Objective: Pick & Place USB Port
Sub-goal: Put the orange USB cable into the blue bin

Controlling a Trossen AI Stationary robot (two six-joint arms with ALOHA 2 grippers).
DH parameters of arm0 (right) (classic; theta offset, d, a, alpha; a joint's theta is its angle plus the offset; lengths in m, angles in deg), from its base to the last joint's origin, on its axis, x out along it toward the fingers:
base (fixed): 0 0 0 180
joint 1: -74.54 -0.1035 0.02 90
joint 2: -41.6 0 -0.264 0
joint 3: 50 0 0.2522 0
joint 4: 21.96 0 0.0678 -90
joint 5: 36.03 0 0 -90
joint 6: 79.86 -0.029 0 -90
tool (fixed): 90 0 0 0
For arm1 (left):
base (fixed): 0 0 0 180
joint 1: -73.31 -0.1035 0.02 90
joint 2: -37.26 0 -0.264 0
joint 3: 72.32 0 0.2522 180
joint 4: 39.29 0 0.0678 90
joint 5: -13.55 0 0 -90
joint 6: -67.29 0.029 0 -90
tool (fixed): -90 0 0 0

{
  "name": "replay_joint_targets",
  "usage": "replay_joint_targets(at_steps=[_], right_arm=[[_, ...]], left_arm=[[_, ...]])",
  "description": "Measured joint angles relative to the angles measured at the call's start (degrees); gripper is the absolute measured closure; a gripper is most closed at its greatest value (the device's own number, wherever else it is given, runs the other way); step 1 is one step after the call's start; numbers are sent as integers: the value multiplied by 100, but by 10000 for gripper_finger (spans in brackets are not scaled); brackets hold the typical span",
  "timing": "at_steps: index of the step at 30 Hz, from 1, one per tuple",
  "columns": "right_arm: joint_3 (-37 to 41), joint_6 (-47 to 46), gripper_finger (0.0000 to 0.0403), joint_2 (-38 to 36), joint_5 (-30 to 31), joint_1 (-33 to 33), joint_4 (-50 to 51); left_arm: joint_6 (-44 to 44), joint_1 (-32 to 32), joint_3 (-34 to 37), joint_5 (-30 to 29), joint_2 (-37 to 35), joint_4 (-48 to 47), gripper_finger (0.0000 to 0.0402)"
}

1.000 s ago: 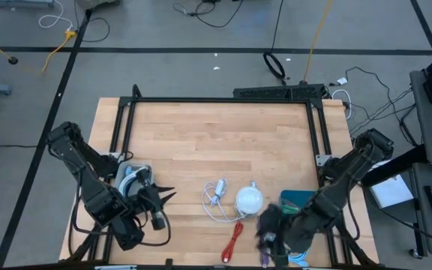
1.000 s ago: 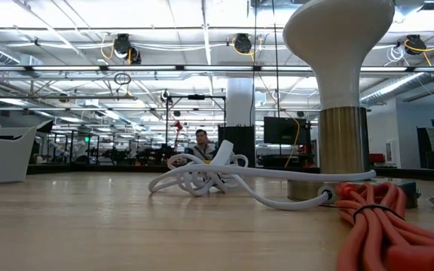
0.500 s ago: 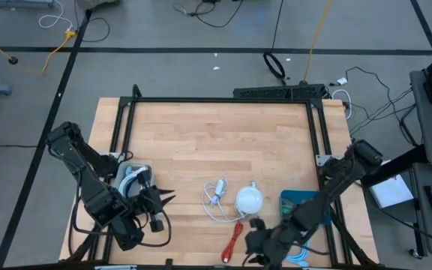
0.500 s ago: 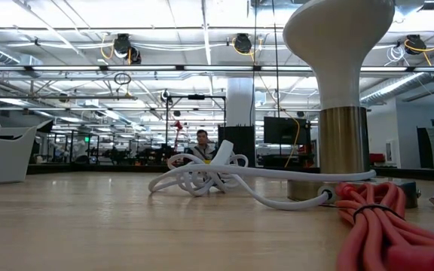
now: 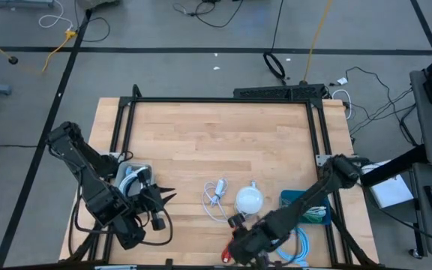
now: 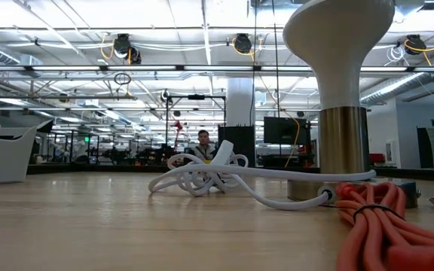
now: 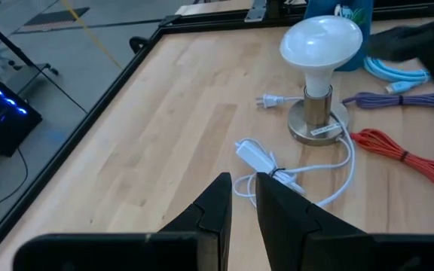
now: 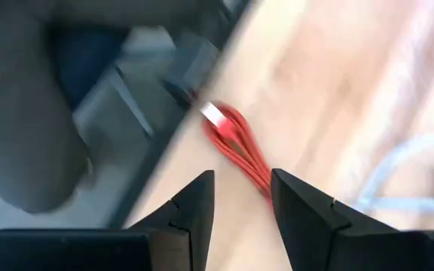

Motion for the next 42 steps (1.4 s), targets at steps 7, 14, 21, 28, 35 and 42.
replay_joint_targets(at_steps=[7,14,21,28,35,42], right_arm=[[-328,291,280,313,10,130,638],[-338,377,280,332,160,88,745],[-334,513,280,783,-21,91,490],[-332,633,280,1045,5,98,410],[-332,780,280,1073,8,148,41],[-332,869,280,1162,-142,210,-5]], left_arm=[[1,0,0,4,0,-4,334],[2,1,0,9,0,-4,334],[-6,0,0,4,0,-4,334],[-33,0,0,2,0,-4,334],[-48,0,0,7,0,-4,334],[-52,2,0,104,0,-5,334]])
